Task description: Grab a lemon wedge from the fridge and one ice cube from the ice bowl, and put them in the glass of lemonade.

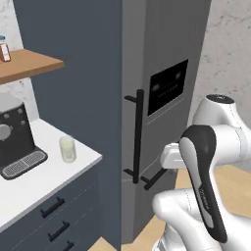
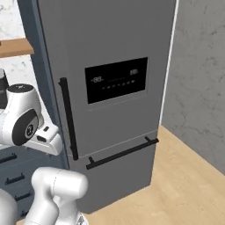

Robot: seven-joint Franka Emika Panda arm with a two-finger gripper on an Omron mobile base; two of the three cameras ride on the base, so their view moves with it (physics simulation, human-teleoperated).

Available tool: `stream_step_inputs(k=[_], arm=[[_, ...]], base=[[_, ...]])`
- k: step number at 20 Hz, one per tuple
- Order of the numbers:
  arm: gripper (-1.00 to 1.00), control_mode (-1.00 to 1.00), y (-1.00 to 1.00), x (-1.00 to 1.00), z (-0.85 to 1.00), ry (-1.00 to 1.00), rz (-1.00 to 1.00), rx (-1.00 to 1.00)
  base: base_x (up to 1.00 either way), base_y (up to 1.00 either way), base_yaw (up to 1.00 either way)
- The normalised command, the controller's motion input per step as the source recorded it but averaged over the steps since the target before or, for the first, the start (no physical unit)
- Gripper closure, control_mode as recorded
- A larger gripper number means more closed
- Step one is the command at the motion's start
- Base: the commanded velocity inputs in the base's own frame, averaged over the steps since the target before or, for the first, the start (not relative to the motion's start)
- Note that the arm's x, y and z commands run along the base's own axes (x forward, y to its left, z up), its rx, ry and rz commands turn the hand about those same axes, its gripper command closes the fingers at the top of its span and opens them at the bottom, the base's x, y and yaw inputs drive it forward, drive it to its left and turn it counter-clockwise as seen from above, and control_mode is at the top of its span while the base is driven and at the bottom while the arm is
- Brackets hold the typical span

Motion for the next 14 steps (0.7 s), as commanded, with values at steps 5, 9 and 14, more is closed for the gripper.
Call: stream_step_inputs(k=[5, 9, 14], arm=[[-1.00, 1.00, 0.00, 0.00, 0.00, 0.00, 0.00, 0.00], [-1.00, 1.00, 0.00, 0.00, 0.00, 0.00, 0.00, 0.00], [-1.00, 1.00, 0.00, 0.00, 0.00, 0.00, 0.00, 0.00]], base=[[0.00, 0.03, -0.19], [0.00, 0.26, -0.09], [0.00, 0.23, -0.05]])
